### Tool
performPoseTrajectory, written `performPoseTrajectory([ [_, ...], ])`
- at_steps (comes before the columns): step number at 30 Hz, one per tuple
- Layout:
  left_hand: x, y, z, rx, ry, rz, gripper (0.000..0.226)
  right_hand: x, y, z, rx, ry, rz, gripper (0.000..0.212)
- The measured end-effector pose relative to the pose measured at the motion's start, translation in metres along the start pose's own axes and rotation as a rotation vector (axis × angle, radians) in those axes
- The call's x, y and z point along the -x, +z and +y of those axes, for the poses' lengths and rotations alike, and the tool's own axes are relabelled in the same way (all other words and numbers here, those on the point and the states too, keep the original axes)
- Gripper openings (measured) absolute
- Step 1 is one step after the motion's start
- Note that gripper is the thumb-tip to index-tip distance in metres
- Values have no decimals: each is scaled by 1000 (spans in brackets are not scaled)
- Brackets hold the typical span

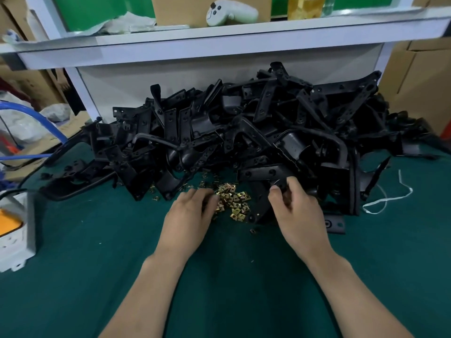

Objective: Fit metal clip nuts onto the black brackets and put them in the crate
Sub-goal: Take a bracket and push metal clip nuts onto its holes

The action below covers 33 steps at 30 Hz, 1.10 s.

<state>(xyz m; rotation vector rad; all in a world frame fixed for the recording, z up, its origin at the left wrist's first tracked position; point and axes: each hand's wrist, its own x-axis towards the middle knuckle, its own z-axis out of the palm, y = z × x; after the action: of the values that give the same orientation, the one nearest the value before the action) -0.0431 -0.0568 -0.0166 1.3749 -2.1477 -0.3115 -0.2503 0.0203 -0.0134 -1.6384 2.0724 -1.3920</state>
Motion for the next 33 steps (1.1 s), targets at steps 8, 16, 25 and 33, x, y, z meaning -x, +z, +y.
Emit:
performPoseTrajectory([
  [8, 5, -40, -36, 107, -23, -226, 34, 0, 0, 1, -31, 5, 7, 32],
  [16, 10, -33, -26, 10, 171, -220, 24, -1, 0, 1, -32, 9, 0, 31],
  [25, 14, -22, 12, 508, 9, -36, 9, 4, -1, -8, -53, -31, -72, 28],
  [33, 20, -11, 43, 894, -56, -47, 7, 9, -1, -17, -132, -184, -294, 20],
])
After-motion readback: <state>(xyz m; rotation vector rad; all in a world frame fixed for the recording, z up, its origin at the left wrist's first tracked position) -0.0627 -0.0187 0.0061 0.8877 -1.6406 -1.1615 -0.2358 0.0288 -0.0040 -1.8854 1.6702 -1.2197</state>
